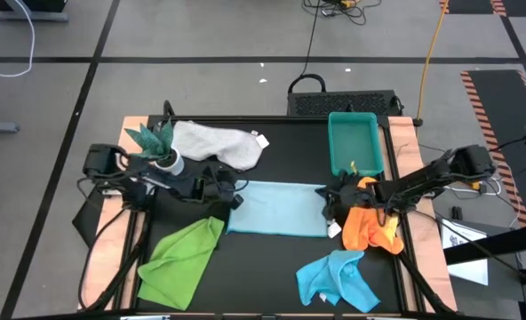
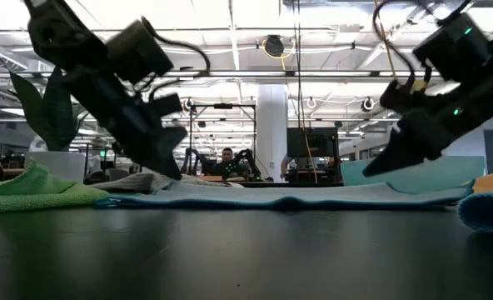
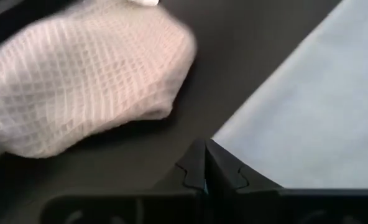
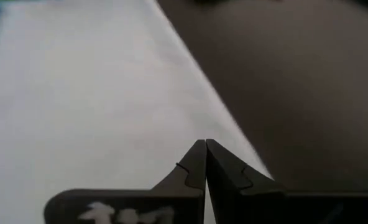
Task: Fold microfiber towels
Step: Fold the light blue microfiber cloth
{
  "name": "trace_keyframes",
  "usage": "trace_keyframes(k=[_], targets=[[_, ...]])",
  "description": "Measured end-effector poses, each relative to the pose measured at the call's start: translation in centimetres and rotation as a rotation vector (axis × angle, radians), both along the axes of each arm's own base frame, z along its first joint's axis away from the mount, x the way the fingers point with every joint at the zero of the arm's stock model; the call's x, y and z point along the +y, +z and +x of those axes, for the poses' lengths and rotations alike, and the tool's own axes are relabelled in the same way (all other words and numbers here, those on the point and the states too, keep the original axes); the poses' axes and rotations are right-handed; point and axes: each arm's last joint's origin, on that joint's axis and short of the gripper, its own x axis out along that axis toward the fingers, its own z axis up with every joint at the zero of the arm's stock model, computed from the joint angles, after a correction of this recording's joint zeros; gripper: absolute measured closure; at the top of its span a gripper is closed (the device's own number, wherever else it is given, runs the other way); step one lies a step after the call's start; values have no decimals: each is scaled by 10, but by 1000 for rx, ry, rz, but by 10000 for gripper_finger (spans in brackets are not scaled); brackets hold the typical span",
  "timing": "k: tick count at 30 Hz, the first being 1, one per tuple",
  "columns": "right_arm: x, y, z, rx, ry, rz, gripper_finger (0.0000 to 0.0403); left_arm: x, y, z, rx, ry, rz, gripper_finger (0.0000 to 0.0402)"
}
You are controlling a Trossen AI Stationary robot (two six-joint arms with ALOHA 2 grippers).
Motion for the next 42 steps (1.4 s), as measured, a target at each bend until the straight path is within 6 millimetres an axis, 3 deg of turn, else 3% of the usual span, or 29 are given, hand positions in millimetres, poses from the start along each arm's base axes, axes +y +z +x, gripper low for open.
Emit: trace_keyframes(k=[8,15,21,29,35,42], targets=[[-16,-16,-3,122,-135,-45,403,6,-17,-3,92,76,66,384],[-8,-3,-1,63,-40,-72,403,-18,11,-7,31,-4,180,396],[3,15,22,-38,120,24,403,-33,23,10,-115,-198,183,395],[8,1,59,63,199,25,403,-35,-9,19,-73,-286,74,386],[6,-10,76,148,258,-36,403,-61,-14,3,32,-295,88,398],[-22,9,81,235,206,-132,403,-98,8,-11,-87,-345,-2,393]])
